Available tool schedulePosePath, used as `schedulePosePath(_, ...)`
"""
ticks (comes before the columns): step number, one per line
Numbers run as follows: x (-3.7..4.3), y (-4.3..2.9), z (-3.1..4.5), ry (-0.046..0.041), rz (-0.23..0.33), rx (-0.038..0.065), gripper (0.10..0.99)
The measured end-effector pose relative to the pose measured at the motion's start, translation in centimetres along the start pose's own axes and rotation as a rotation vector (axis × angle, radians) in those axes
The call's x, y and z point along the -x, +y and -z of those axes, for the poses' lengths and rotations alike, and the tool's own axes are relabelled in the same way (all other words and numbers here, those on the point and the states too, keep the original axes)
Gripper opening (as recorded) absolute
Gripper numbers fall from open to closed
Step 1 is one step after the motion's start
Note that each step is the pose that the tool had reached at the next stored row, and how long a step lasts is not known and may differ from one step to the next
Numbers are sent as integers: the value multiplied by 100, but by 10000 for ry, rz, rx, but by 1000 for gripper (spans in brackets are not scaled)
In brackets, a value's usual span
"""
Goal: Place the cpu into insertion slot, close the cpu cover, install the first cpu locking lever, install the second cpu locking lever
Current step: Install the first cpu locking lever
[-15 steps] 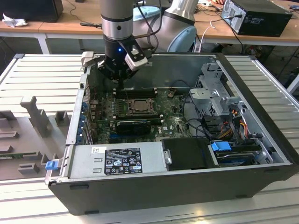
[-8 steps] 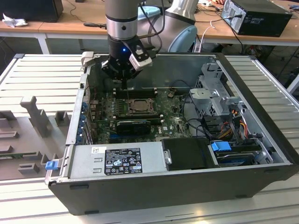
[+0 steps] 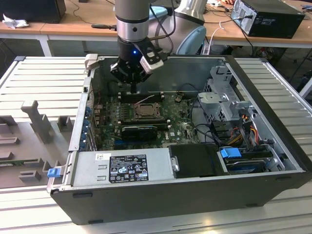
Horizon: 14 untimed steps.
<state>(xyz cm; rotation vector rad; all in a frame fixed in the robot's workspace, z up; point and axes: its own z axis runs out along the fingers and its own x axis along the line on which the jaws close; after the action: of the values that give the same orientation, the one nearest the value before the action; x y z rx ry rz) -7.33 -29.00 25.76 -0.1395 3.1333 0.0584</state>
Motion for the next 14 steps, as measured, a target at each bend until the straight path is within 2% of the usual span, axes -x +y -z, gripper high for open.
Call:
schedulePosePath(5, 54, -5, -4, -1, -1, 1, 106)
schedulePosePath(7, 110, -10, -10, -1, -18, 2, 106)
schedulePosePath(8, 128, -13, -12, -5, -36, 50, 106)
schedulePosePath(11, 148, -14, -21, -35, -124, 349, 106)
schedulePosePath(12, 161, -16, -32, -61, -212, 600, 106)
schedulePosePath(14, 183, -19, -71, -82, -371, 714, 106)
